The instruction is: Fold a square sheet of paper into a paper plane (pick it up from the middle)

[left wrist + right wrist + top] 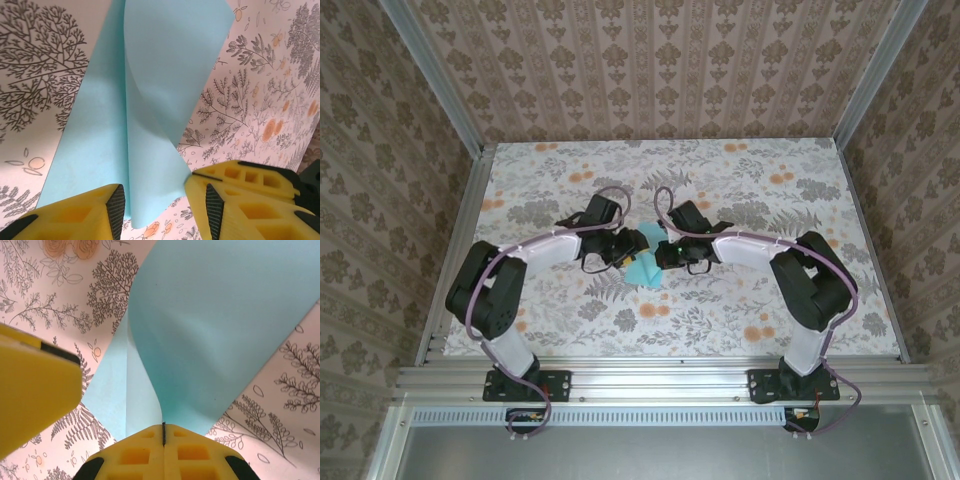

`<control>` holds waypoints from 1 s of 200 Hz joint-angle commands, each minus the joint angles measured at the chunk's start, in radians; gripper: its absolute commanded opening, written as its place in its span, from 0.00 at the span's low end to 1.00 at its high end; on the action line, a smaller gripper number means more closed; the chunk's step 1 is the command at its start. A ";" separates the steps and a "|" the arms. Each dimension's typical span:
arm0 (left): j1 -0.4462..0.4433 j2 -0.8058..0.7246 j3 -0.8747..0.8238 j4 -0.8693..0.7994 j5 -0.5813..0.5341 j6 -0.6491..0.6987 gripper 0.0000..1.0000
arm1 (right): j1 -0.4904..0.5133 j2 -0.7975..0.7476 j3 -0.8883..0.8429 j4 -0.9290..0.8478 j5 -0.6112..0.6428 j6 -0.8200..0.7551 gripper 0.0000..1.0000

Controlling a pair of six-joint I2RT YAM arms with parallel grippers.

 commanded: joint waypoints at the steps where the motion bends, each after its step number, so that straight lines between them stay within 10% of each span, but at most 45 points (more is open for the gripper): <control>1: 0.001 -0.008 -0.045 0.030 0.003 -0.026 0.45 | 0.003 0.030 0.047 -0.067 0.024 -0.047 0.02; 97: -0.003 0.085 -0.016 -0.124 -0.026 0.056 0.12 | 0.000 0.102 0.145 -0.154 0.085 -0.090 0.03; 200: -0.020 0.126 0.028 -0.215 -0.059 0.103 0.10 | -0.014 0.145 0.184 -0.193 0.126 -0.092 0.05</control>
